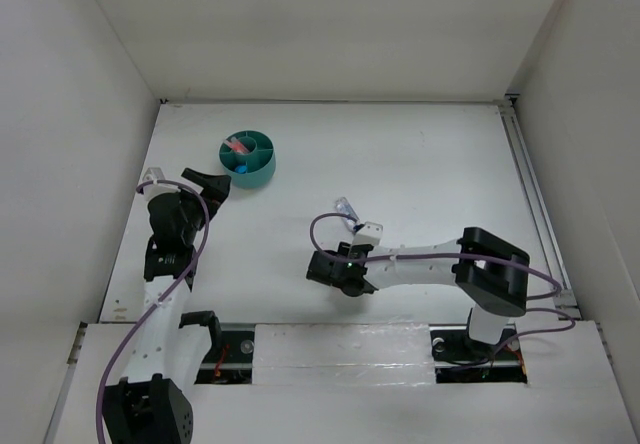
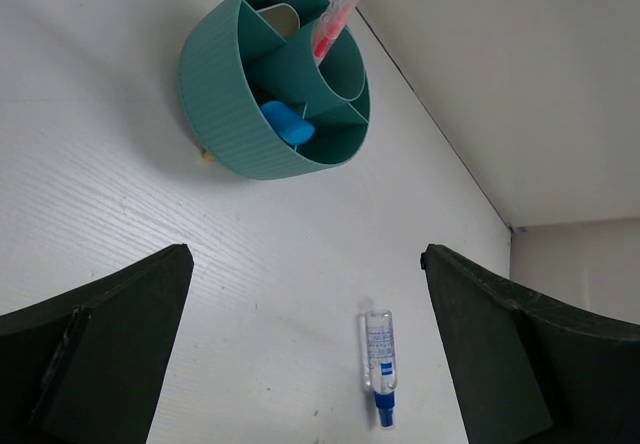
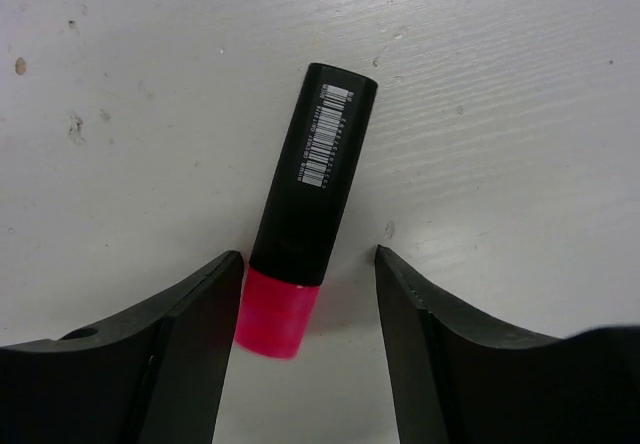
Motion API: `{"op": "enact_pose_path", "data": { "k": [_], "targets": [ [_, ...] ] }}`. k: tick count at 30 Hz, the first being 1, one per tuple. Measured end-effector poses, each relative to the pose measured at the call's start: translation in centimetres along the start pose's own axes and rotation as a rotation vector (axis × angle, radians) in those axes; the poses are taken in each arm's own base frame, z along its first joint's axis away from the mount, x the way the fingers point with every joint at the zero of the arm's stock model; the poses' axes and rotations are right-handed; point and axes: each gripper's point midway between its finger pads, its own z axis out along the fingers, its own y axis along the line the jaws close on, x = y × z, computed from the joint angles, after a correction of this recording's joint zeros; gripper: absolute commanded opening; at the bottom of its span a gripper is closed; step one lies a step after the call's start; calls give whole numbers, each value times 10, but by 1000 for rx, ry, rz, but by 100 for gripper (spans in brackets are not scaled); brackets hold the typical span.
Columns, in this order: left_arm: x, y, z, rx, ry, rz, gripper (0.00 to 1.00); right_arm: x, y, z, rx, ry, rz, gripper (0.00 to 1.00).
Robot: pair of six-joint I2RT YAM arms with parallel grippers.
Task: Sort the stationery into containers
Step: Pick up the pen from the center of the board.
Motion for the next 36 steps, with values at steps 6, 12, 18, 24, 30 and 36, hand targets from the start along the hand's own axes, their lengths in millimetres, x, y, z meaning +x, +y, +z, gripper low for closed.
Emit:
{"op": "enact_pose_path", "data": {
  "k": [6, 12, 18, 24, 30, 36],
  "targets": [
    [0, 0, 0, 1, -1, 0, 100, 2, -1, 1, 7, 8, -9, 48],
    [0, 0, 0, 2, -1, 0, 100, 3, 0, 0, -9, 14, 2, 5],
    [0, 0, 0, 1, -1, 2, 100, 3, -1, 0, -19, 16, -1, 0],
    [1, -7, -2, 37, 11, 15, 100, -9, -1, -12, -104, -14, -174, 0],
    [23, -21, 0, 94, 83, 55, 100, -61, 30, -59, -326, -147, -494, 0],
    [55, -21, 7, 106, 205, 95, 100, -78, 72, -83, -509, -181, -854, 0]
  ]
}}
